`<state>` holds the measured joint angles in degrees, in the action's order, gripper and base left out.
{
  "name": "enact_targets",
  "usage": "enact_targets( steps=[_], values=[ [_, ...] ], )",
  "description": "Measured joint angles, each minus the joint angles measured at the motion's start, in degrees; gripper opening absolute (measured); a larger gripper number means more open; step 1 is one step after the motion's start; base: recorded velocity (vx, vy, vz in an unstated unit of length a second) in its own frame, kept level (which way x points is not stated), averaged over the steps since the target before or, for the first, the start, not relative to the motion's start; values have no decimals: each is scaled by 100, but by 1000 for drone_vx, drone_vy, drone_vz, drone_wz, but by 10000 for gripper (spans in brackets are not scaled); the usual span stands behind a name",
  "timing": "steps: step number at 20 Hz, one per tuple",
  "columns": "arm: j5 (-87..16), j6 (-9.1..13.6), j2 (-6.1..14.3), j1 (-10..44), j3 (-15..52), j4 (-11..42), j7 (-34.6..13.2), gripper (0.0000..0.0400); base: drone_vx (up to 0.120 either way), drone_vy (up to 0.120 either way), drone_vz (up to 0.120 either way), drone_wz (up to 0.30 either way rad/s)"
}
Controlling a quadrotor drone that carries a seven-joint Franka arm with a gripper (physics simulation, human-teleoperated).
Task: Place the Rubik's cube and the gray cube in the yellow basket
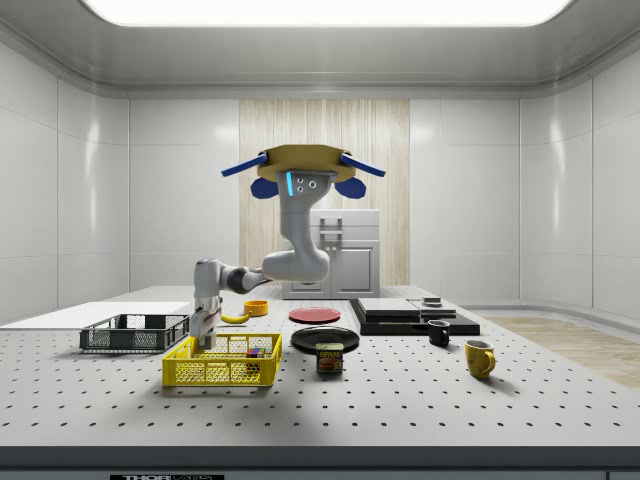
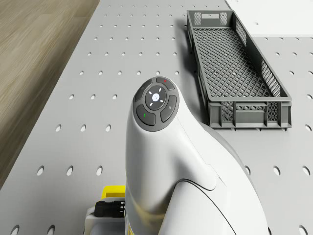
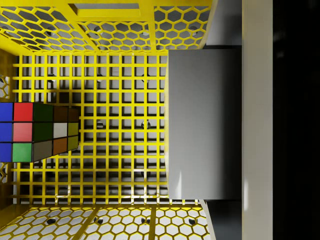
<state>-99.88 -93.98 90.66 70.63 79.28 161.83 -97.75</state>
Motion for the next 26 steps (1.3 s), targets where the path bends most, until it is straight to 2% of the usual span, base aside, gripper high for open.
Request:
enact_targets(
  steps=[14,15,17,19,22,26],
  values=[
    [-833,-307,-31,160,-887,-220,-19,250,0,0,0,0],
    [-885,-324,-39,171,-941,-238,-20,262,0,0,0,0],
    [-960,-343,-55,187,-1018,-265,-20,316,0,0,0,0],
    [-955,-326,-67,179,-1007,-260,-16,349,0,0,0,0],
    [-836,-254,-79,138,-872,-212,-7,376,0,0,0,0],
    [-634,-151,-89,84,-648,-141,3,391,0,0,0,0]
  ],
)
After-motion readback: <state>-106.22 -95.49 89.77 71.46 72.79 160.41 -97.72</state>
